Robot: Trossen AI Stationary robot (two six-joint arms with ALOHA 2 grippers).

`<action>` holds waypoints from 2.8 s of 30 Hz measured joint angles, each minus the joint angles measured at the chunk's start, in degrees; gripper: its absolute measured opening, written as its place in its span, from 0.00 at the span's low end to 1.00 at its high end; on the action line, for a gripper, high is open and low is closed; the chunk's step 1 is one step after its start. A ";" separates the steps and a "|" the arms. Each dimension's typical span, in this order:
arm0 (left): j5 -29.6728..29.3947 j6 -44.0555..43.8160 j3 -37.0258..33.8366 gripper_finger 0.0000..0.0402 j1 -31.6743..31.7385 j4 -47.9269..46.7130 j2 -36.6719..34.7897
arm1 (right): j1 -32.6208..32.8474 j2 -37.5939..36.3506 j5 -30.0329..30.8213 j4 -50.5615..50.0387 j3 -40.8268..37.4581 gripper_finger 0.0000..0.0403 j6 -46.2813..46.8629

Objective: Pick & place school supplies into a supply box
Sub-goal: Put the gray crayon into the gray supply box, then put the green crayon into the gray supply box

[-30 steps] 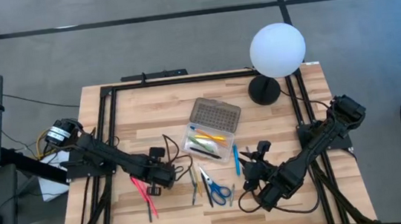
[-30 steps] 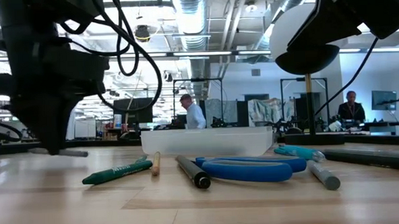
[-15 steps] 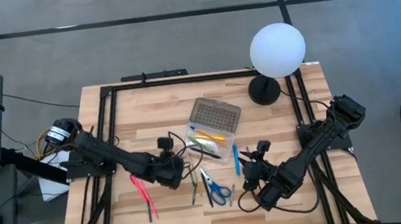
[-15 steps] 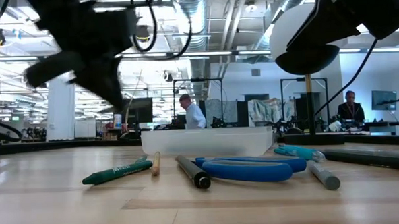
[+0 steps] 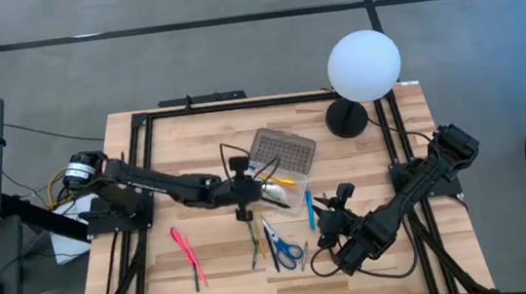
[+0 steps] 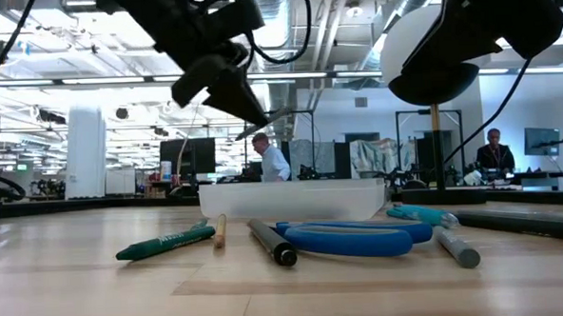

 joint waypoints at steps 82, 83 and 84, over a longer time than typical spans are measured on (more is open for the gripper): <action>2.05 -17.95 -5.42 0.28 -5.27 -16.29 -0.11 | 3.97 8.23 -38.79 -13.33 -0.26 0.25 38.93; 2.05 -17.95 -5.42 0.28 -5.27 -16.13 -0.11 | 4.33 8.05 -38.39 -13.33 -0.26 0.25 38.87; 2.05 -17.92 -5.42 0.28 -5.27 -15.79 -0.11 | 4.77 8.02 -37.93 -13.33 -0.26 0.25 38.52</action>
